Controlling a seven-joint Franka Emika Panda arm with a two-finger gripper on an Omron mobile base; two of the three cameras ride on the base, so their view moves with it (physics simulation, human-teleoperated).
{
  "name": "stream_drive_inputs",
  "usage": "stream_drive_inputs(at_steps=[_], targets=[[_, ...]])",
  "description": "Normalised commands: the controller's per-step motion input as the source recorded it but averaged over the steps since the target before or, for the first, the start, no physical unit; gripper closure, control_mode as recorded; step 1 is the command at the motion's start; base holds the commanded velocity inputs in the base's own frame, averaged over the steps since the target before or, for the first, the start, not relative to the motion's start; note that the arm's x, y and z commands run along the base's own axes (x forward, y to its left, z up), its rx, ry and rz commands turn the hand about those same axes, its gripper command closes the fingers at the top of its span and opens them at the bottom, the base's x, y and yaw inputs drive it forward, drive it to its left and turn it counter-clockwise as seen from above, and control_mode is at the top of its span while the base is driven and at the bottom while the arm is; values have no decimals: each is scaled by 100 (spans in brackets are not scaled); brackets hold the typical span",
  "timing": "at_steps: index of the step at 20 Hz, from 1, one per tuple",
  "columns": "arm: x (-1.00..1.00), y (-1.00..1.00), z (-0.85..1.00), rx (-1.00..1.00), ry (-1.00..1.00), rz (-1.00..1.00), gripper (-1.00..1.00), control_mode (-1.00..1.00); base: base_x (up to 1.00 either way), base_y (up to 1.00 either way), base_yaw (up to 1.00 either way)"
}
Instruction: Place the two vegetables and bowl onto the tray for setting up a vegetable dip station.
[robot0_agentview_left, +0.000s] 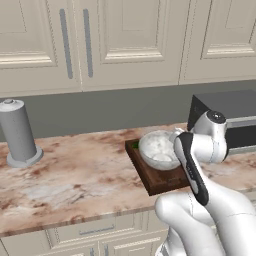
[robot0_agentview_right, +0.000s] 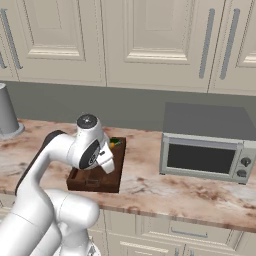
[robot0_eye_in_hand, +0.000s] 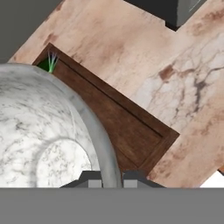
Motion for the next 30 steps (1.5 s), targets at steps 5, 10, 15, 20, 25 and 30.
stream_drive_inputs(at_steps=[5,10,15,20,25,30], targets=[[0,-17,-18,0,0,0,100,-100,0,0,0],[0,-14,-20,0,0,0,100,-100,0,0,0],[7,-3,-8,0,0,-1,100,-100,0,0,0],[18,0,-6,0,0,0,100,-100,0,0,0],[20,-2,-13,0,0,0,100,-100,0,0,0],[8,-15,-5,0,0,0,100,-100,0,0,0]])
